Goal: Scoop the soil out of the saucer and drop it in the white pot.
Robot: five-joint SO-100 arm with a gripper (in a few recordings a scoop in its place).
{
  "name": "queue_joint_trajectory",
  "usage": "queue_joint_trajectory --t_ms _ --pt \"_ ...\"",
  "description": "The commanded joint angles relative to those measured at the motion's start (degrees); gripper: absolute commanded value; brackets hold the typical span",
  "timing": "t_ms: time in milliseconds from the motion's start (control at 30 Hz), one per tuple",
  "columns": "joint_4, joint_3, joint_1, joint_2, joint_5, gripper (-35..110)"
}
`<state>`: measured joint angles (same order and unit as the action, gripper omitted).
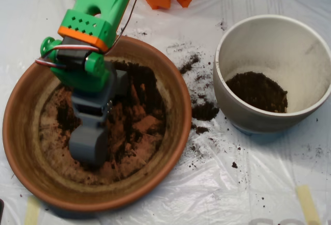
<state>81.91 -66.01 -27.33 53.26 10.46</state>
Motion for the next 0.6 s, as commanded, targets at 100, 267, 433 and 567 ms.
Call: queue_joint_trajectory --t_ms 100,267,433,567 --pt "4.0 2.5 1.1 -0.1 1.2 47" --pt "0.5 -6.2 2.9 4.2 2.1 46" --pt "-2.5 -13.3 4.0 8.7 2.5 45" --pt "-1.9 -16.6 4.9 11.4 3.3 45"
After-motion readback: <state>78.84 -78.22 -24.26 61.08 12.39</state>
